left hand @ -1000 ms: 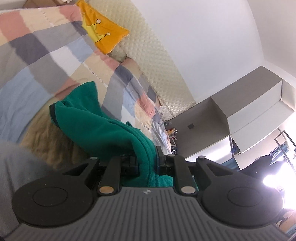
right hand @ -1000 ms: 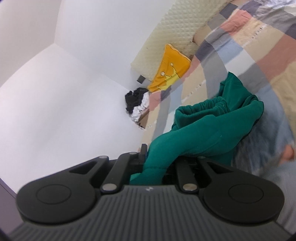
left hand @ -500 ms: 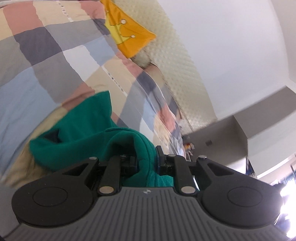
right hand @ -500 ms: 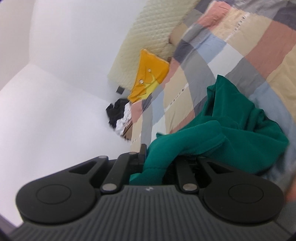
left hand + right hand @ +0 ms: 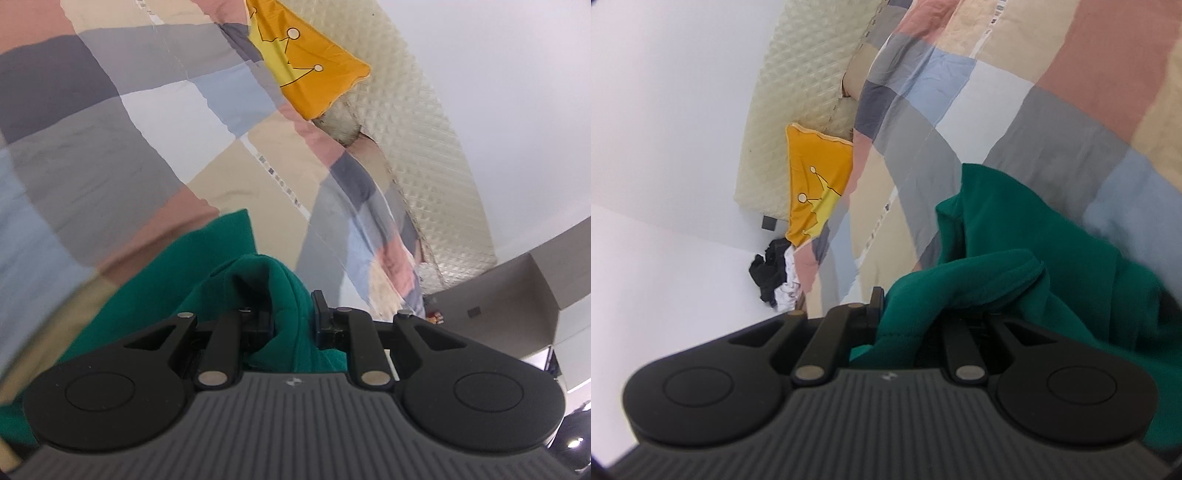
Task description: Fold large clothes
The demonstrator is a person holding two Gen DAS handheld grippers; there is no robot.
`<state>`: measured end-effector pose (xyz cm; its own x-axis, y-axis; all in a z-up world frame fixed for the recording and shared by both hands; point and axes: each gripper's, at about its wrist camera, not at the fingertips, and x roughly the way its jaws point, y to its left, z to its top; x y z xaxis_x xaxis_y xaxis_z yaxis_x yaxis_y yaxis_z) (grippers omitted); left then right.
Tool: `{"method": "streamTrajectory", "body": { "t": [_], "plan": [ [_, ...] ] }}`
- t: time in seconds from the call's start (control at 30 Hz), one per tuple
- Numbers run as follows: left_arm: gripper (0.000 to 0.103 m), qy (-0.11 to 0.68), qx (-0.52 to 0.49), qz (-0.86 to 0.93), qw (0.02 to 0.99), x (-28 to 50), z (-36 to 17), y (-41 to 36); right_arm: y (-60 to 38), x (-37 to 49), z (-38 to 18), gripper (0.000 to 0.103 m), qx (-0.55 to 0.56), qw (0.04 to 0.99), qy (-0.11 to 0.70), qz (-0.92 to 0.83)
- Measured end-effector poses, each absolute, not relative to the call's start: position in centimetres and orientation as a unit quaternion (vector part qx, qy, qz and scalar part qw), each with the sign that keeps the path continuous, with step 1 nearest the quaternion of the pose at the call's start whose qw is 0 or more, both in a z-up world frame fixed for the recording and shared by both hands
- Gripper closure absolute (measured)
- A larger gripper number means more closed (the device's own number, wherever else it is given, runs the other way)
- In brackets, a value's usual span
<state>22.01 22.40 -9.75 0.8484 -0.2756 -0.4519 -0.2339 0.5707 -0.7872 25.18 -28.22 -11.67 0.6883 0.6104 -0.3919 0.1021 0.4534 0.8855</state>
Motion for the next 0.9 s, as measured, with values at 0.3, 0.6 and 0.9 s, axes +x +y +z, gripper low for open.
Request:
{"method": "streamTrajectory", "body": {
  "t": [0.3,0.6,0.9],
  "plan": [
    [0.081,0.271,-0.452,-0.029,0.85,27.5,-14.5,24.4,-27.3,30.8,-15.4,0.089,0.47,0.776,0.381,0.177],
    [0.08,0.286,-0.421,-0.039,0.86,29.8,-17.1,24.9,-26.9,33.1,-18.6,0.09,0.48,0.759,0.41,0.16],
    [0.065,0.285,-0.414,-0.057,0.863,27.8,-15.8,24.4,-25.7,30.8,-15.2,0.07,0.423,0.792,0.402,0.181]
  ]
}}
